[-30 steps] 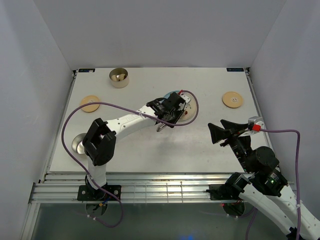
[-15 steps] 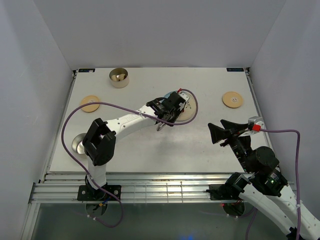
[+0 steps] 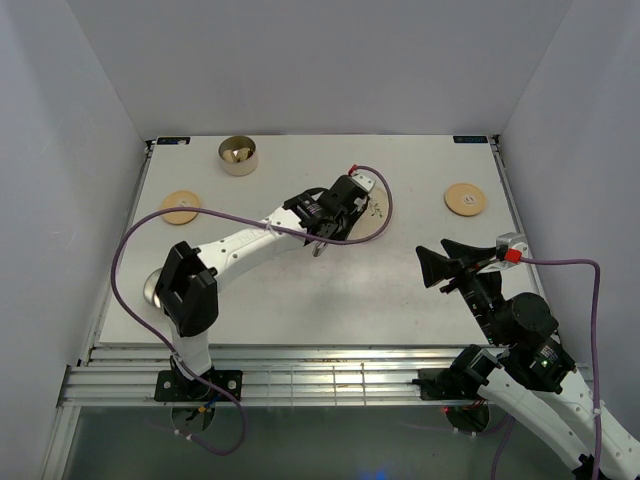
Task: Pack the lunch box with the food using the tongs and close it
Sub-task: Pick up the fake food from the plate, then place the fake food in the packing box.
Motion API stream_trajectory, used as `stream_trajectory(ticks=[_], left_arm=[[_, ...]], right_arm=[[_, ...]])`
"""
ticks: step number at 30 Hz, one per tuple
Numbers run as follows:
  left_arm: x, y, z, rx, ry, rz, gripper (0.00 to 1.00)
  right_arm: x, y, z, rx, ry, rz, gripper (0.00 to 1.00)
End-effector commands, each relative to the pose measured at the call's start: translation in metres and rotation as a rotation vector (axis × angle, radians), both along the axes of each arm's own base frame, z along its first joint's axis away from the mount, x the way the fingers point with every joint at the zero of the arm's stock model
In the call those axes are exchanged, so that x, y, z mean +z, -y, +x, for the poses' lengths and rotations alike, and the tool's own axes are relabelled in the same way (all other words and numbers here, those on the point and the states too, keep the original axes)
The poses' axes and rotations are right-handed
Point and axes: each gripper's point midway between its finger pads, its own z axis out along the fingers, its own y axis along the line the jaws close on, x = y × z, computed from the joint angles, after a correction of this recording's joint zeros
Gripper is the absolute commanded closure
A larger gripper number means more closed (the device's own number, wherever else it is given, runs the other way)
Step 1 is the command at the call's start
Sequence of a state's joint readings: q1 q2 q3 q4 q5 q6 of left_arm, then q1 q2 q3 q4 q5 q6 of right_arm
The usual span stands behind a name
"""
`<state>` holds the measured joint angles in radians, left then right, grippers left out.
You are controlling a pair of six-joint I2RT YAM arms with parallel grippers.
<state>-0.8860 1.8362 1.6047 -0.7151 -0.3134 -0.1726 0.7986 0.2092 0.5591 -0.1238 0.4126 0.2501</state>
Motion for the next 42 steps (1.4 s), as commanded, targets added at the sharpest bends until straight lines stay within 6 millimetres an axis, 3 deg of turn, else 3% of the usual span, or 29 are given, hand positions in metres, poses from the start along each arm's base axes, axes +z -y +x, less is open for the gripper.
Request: stream_trajectory(ticks=[1, 4, 8, 10, 13, 17, 26, 35, 42], left_arm=[[0.058, -0.004, 0.012, 0.074, 0.118, -0.080, 0.87], [0.071, -0.008, 0.023, 0.128, 0.138, -0.082, 0.88], [0.070, -0.017, 0.039, 0.189, 0.146, -0.050, 0.88], [0.075, -0.030, 0.052, 0.243, 0.157, -0.053, 0.88], [0.079, -0.055, 0.079, 0.316, 0.153, -0.081, 0.88], [0.084, -0.112, 0.122, 0.471, 0.162, -0.101, 0.88], [0.089, -0.202, 0.173, 0.690, 0.222, -0.099, 0.89], [0.073, -0.241, 0.202, 0.758, 0.248, -0.056, 0.89], [0.058, -0.252, 0.218, 0.781, 0.259, -0.033, 0.87]], right_arm=[[0.013, 0.003, 0.000, -0.015, 0.039, 0.032, 0.30], [0.012, 0.003, 0.000, -0.015, 0.039, 0.032, 0.30], [0.013, 0.002, 0.000, -0.010, 0.038, 0.030, 0.30], [0.013, 0.002, 0.000, -0.009, 0.039, 0.030, 0.30], [0.014, 0.002, -0.001, -0.007, 0.043, 0.034, 0.30], [0.013, 0.001, -0.001, -0.003, 0.040, 0.031, 0.30], [0.014, 0.001, -0.001, -0.001, 0.042, 0.034, 0.30], [0.013, 0.002, -0.001, -0.002, 0.043, 0.035, 0.30], [0.014, 0.003, -0.001, -0.009, 0.044, 0.036, 0.30]])
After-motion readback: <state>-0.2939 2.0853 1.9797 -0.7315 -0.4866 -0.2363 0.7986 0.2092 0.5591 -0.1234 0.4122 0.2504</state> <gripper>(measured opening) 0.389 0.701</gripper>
